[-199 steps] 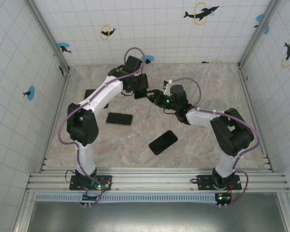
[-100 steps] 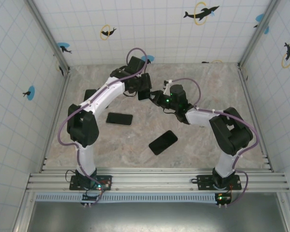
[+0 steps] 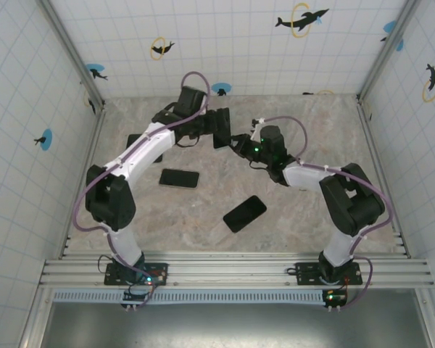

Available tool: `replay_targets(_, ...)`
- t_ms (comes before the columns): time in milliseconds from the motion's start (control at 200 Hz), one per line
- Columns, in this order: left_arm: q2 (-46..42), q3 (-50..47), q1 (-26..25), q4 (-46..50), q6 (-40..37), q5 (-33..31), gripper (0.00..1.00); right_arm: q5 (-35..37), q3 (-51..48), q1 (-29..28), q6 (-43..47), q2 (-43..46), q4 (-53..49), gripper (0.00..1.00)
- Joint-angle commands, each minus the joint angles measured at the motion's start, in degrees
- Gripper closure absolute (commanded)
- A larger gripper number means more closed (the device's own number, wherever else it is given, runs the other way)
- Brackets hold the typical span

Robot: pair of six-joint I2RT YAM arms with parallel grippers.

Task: Take the phone out of the phone case

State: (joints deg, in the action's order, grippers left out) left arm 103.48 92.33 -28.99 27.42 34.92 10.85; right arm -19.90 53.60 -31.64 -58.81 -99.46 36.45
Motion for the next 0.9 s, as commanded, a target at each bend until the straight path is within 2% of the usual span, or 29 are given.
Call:
replay_targets(0, -2.66, -4.94, 4.0, -10.15, 3.76, 9.51, 0.02, -3.52, -1.95, 1.81, -2.24, 5.61, 8.09, 1.0)
replay_targets(45, -2.59, -5.85, 4.1, -12.6, 5.0, 12.27, 0.03, -4.5, -2.31, 2.31, -2.72, 6.49, 8.49, 1.0)
replay_targets(100, -2.42, -7.0, 6.49, -16.0, 7.0, 15.3, 0.03, -5.75, -3.1, 2.95, -4.47, 7.37, 10.48, 1.0)
replay_targets(220, -1.29, -8.74, 7.58, -24.73, 11.98, 22.13, 0.09, -7.97, -4.43, 4.03, -8.9, 8.55, 14.56, 1.0)
replay_targets(395, 2.02, -7.98, 8.25, -35.78, 20.16, 31.1, 0.26, -10.53, -4.94, 5.03, -15.22, 9.02, 20.49, 1.0)
replay_targets(515, 3.79, -6.8, 8.27, -41.19, 24.8, 35.13, 0.35, -11.38, -5.19, 5.31, -17.94, 8.95, 22.78, 1.0)
replay_targets(636, 5.22, -4.96, 8.17, -43.06, 27.12, 38.55, 0.5, -12.13, -5.24, 5.5, -20.84, 8.2, 25.57, 1.0)
replay_targets(776, 5.98, -4.01, 8.16, -44.21, 28.63, 40.45, 0.57, -14.03, -5.02, 5.79, -26.75, 6.42, 31.37, 1.0)
replay_targets(896, 6.72, -3.44, 8.16, -47.23, 31.41, 42.36, 0.67, -14.64, -5.44, 5.79, -26.45, 6.71, 29.88, 1.0)
